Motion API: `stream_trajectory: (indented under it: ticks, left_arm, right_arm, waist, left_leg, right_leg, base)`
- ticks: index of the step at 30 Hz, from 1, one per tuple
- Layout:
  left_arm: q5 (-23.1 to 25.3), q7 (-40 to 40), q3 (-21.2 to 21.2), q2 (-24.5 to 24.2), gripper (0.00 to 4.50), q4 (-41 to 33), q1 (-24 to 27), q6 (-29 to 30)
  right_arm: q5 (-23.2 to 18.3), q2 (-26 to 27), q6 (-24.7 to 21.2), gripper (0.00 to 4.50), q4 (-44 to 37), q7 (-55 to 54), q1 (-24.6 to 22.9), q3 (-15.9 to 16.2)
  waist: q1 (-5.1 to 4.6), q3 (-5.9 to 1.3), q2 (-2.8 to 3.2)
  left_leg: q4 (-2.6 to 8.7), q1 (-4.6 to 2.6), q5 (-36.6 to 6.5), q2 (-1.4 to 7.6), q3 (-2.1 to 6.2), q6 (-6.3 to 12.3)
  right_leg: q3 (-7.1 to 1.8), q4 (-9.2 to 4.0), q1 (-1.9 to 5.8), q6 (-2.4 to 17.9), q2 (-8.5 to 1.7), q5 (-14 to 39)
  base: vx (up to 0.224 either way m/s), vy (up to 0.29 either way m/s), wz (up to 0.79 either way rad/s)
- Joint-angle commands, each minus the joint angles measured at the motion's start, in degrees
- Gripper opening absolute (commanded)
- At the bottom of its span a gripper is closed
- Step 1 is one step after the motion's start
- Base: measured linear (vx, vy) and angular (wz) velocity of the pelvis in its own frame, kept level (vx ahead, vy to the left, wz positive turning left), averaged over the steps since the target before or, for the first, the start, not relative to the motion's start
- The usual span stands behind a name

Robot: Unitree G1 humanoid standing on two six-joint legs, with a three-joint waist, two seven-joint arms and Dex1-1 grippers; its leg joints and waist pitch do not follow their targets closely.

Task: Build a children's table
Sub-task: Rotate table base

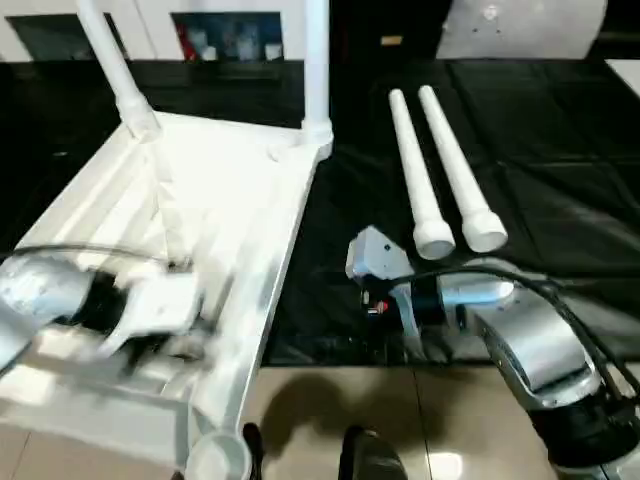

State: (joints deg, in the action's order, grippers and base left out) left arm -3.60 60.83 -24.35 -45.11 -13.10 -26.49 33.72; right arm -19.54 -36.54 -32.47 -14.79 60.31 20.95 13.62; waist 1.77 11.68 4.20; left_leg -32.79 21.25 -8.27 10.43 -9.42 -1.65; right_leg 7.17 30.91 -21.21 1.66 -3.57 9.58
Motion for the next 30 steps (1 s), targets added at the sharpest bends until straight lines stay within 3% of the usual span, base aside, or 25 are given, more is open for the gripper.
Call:
stream_trajectory:
  ticks: [1,2,3,4,5,6,7,8,9,10,11,12,14,16,17,18,19,20,21,22,24,27,29,30]
  left_arm:
    - [2.79,-5.77,2.43,1.43,2.07,4.05,-1.71,1.81]
    - [3.49,-8.33,3.13,2.92,2.07,5.91,-2.78,1.67]
    - [3.85,-10.51,3.96,4.2,2.07,7.41,-3.62,2.06]
    - [4.12,-12.35,4.78,5.18,2.07,8.59,-4.3,1.34]
    - [4.25,-13.49,5.3,5.77,2.07,9.31,-4.71,0.82]
    - [3.46,-14.45,6.71,6.97,2.07,9.87,-5.1,0.64]
    - [3.07,-14.82,7.34,7.5,2.07,10.11,-5.26,0.53]
    - [0.74,-15.62,10.2,9.55,2.07,9.9,-5.53,0.81]
    - [-0.69,-16.17,11.91,10.57,2.07,9.44,-5.53,1.6]
    - [-2.14,-16.36,13.43,11.34,2.07,8.86,-5.39,1.38]
    - [-2.76,-16.63,14.15,11.8,2.07,8.64,-5.32,1.35]
    - [-5.02,-17.82,16.99,13.76,2.07,7.84,-5.02,1.14]
    - [-6.53,-19.69,19.9,15.4,2.07,7.0,-4.55,1.96]
    - [-10.86,-22.8,26.18,18.35,2.35,2.31,-1.43,3.22]
    - [-12.06,-22.64,27.21,18.89,2.35,0.89,-0.55,3.77]
    - [-13.18,-22.07,27.81,19.03,2.45,-0.75,0.6,4.37]
    - [-14.75,-21.16,28.53,19.14,2.55,-3.13,2.28,5.23]
    - [-14.57,-18.72,28.15,16.49,2.67,-9.75,9.34,4.91]
    - [-14.37,-18.4,28.15,15.83,2.79,-10.95,10.97,5.02]
    - [-12.64,-18.54,28.98,13.99,2.79,-14.87,17.33,4.98]
    - [-11.92,-19.12,29.56,13.93,2.99,-15.62,18.86,4.77]
    - [-12.29,-22.75,33.75,14.42,3.22,-21.68,27.32,9.0]
    - [-13.09,-22.4,34.54,13.41,3.52,-23.5,29.86,9.93]
    - [-13.13,-22.17,34.68,12.96,3.52,-23.94,30.61,10.08]
  right_arm:
    - [1.01,0.16,1.08,4.5,0.83,-1.28,1.1,-1.57]
    - [1.27,0.33,1.46,4.5,1.24,-1.79,1.41,-1.87]
    - [1.42,0.47,1.67,4.5,1.55,-2.2,1.65,-2.11]
    - [1.49,0.58,1.8,4.5,1.73,-2.5,1.84,-2.32]
    - [1.52,0.64,1.87,4.5,1.82,-2.68,1.95,-2.44]
    - [1.4,0.72,1.9,4.5,1.84,-2.91,2.03,-2.62]
    - [1.34,0.76,1.92,4.5,1.84,-3.02,2.06,-2.68]
    - [1.11,1.15,1.97,4.5,1.84,-3.61,2.07,-3.13]
    - [0.98,1.42,1.95,4.5,1.84,-3.98,2.06,-3.43]
    - [0.8,1.75,1.88,4.5,1.82,-4.42,2.03,-3.78]
    - [0.74,1.9,1.88,4.5,1.83,-4.66,2.0,-3.91]
    - [0.52,2.51,1.94,4.5,1.82,-5.67,1.82,-4.42]
    - [0.32,3.5,1.27,4.5,1.69,-7.46,1.56,-5.16]
    - [-1.54,6.67,-1.01,4.5,0.13,-11.89,-0.03,-7.51]
    - [-2.27,7.34,-1.71,4.5,-0.45,-12.59,-0.53,-8.02]
    - [-2.8,7.74,-2.03,4.5,-1.11,-12.91,-1.12,-8.23]
    - [-3.5,8.24,-2.39,4.5,-2.05,-13.26,-1.96,-8.45]
    - [-3.03,9.92,-2.31,4.5,-4.2,-15.86,-5.04,-8.48]
    - [-2.78,10.43,-2.4,4.5,-4.58,-16.77,-5.77,-8.56]
    - [-1.72,12.46,-2.49,4.5,-6.05,-20.41,-8.81,-8.84]
    - [-1.54,12.92,-2.35,4.5,-6.44,-21.1,-9.63,-8.83]
    - [-1.88,14.76,-3.16,4.5,-9.98,-24.06,-13.4,-8.95]
    - [-2.3,15.18,-3.79,4.5,-10.96,-25.02,-14.14,-8.86]
    - [-2.41,15.26,-3.93,4.5,-11.23,-25.19,-14.33,-8.77]
  waist:
    - [3.21,-3.82,2.81]
    - [3.58,-4.64,1.91]
    - [2.97,-5.9,-0.93]
    - [1.97,-5.23,-4.3]
    - [3.16,-4.76,-3.14]
    - [2.98,-3.98,-2.52]
    - [3.37,-4.97,-1.03]
    - [3.11,-5.34,-0.52]
    - [1.87,-5.98,0.3]
    - [1.57,-6.21,0.59]
    - [1.24,-6.33,0.32]
    - [1.04,-6.2,0.15]
    - [1.01,-6.13,-0.31]
    - [0.73,-5.85,-1.43]
    - [0.77,-6.05,-1.23]
    - [0.39,-5.89,-0.93]
    - [0.29,-5.94,-1.24]
    - [0.18,-6.01,-1.31]
    - [0.18,-6.01,-1.31]
    - [0.04,-6.42,-1.2]
    - [-0.05,-6.25,-1.05]
    - [0.64,-5.82,-0.55]
    - [0.53,-5.48,-0.67]
    - [0.59,-5.24,-0.43]
  left_leg:
    - [11.88,4.23,-55.44,4.97,1.06,-6.03]
    - [11.7,3.59,-53.14,4.26,-0.26,-5.29]
    - [8.15,-1.19,-39.76,2.16,-0.46,-7.29]
    - [-4.55,-2.7,-11.8,-2.54,2.54,-1.99]
    - [-4.79,-0.8,-3.07,-3.26,4.12,-0.05]
    - [-4.07,1.58,-0.4,-2.68,4.91,0.73]
    - [-0.55,1.15,-5.57,-0.27,5.31,-1.15]
    - [0.6,0.39,-9.3,0.87,5.36,-1.46]
    - [1.92,0.7,-14.08,2.41,6.4,-1.39]
    - [2.1,0.98,-15.02,2.62,6.48,-0.81]
    - [2.29,1.1,-17.26,2.69,6.25,0.62]
    - [1.93,1.36,-17.32,2.28,5.67,1.54]
    - [1.57,2.22,-13.4,1.67,4.86,3.1]
    - [1.59,2.54,-11.41,1.46,4.47,4.09]
    - [1.37,2.48,-9.91,1.55,4.43,4.26]
    - [1.49,2.2,-9.05,1.64,4.24,5.3]
    - [1.48,2.05,-9.07,1.63,4.1,5.49]
    - [1.88,2.19,-8.24,2.13,4.1,6.03]
    - [1.88,2.19,-8.24,2.13,4.1,6.03]
    - [2.1,1.83,-5.72,2.0,3.79,7.17]
    - [2.04,1.66,-4.84,1.82,3.58,8.25]
    - [2.46,1.62,-8.62,2.21,3.69,6.83]
    - [2.75,1.55,-11.4,2.05,3.71,5.58]
    - [2.84,1.3,-13.72,1.95,3.72,4.69]
  right_leg:
    - [0.44,9.32,4.95,4.05,-0.83,14.25]
    - [-0.94,10.61,4.48,3.46,-0.3,12.33]
    - [-6.32,7.91,1.63,2.39,-3.13,31.14]
    - [-8.32,-4.08,-1.78,2.9,-9.21,53.69]
    - [-9.93,-4.29,-0.75,1.71,-8.39,56.99]
    - [-9.74,-3.43,1.24,1.36,-8.77,54.43]
    - [-7.63,-1.35,1.22,4.13,-6.8,43.34]
    - [-7.04,-0.39,0.52,6.21,-5.28,35.1]
    - [-6.4,2.03,0.81,10.76,-4.12,20.09]
    - [-6.24,2.4,1.1,12.32,-4.15,14.65]
    - [-6.14,2.2,1.2,14.35,-4.69,10.47]
    - [-6.38,1.85,1.34,15.59,-5.46,9.83]
    - [-6.53,1.26,1.8,15.71,-5.93,10.07]
    - [-6.49,0.9,1.85,14.9,-5.92,12.65]
    - [-6.55,1.08,2.06,14.92,-6.22,12.2]
    - [-6.5,0.73,1.33,14.29,-5.57,13.18]
    - [-6.55,0.71,1.22,14.17,-5.48,13.32]
    - [-6.64,0.79,1.36,13.21,-5.78,13.1]
    - [-6.64,0.79,1.36,13.21,-5.78,13.1]
    - [-6.51,0.87,1.1,12.76,-5.24,10.59]
    - [-6.53,0.69,0.7,13.14,-4.77,8.59]
    - [-6.53,0.42,0.8,13.35,-5.01,11.65]
    - [-6.62,0.17,0.69,12.7,-5.02,14.79]
    - [-6.73,-0.16,0.43,11.91,-4.98,18.02]
  base:
    - [-0.136,0.031,-0.1]
    - [-0.136,0.031,-0.1]
    - [-0.067,-0.037,-0.09]
    - [0.006,-0.077,-0.09]
    - [0.006,-0.077,-0.09]
    - [0.0,0.0,0.0]
    - [0.0,0.0,0.0]
    - [0.0,0.0,0.0]
    - [0.0,0.0,0.0]
    - [0.0,0.0,0.0]
    - [0.0,0.0,0.0]
    - [0.0,0.0,0.0]
    - [0.0,0.0,0.0]
    - [0.0,0.0,0.0]
    - [0.0,0.0,0.0]
    - [0.0,0.0,0.0]
    - [0.0,0.0,0.0]
    - [0.0,0.0,0.0]
    - [0.0,0.0,0.0]
    - [0.064,-0.014,-0.02]
    - [0.032,-0.007,-0.01]
    - [0.0,0.0,0.0]
    - [0.0,0.0,0.0]
    - [0.0,0.0,0.0]
